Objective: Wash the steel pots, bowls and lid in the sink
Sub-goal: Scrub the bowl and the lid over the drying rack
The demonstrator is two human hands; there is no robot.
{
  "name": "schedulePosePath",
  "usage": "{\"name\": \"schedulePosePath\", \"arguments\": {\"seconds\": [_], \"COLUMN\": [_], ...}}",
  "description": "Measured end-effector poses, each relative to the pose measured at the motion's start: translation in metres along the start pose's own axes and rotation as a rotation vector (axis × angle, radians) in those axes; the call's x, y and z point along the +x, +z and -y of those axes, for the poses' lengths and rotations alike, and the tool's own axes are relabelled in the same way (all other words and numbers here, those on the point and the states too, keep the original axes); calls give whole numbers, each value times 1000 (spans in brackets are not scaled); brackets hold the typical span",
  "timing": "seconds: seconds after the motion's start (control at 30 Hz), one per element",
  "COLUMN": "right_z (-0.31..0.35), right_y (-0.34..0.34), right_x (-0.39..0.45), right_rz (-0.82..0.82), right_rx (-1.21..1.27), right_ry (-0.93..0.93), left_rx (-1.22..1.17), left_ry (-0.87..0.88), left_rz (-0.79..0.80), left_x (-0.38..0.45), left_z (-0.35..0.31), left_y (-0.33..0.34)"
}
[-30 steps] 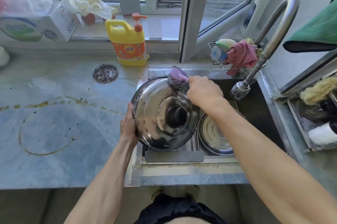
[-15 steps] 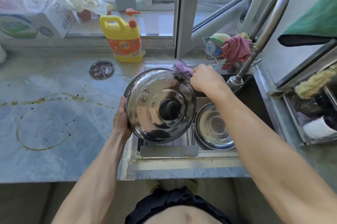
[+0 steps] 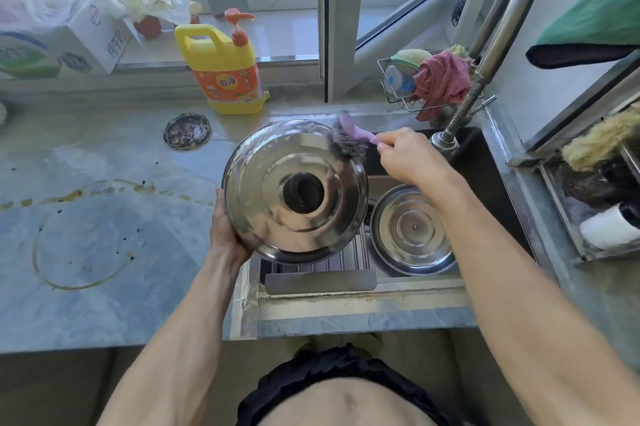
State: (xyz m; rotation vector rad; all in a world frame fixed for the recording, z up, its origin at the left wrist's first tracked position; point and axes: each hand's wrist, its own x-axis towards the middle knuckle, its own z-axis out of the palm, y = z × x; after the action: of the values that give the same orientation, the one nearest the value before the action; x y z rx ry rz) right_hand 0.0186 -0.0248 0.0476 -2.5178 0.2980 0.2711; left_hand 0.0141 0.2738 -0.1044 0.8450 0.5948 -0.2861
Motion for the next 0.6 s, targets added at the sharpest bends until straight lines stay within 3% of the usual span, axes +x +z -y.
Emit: {"name": "schedulePosePath", "arguments": {"seconds": [0.17,0.3,0.4,0.6], "right_z": [0,-18,-23,-28], "right_y": [16,25,38,57], "right_x": [-13,-14,-28,-36], "right_rz": [-14,-64,-3,-65], "right_rx": [13,12,45,75], "right_ry": [-49,74,10,-2], "left_rx": [20,-3,-45,-108], "left_ry": [1,7,-29,-78], "left_rz": [-63,-79,-119,-196], "left_x": [4,2,-1,-8], "left_z": [2,3,2,2], "left_y": [8,16,17,35]}}
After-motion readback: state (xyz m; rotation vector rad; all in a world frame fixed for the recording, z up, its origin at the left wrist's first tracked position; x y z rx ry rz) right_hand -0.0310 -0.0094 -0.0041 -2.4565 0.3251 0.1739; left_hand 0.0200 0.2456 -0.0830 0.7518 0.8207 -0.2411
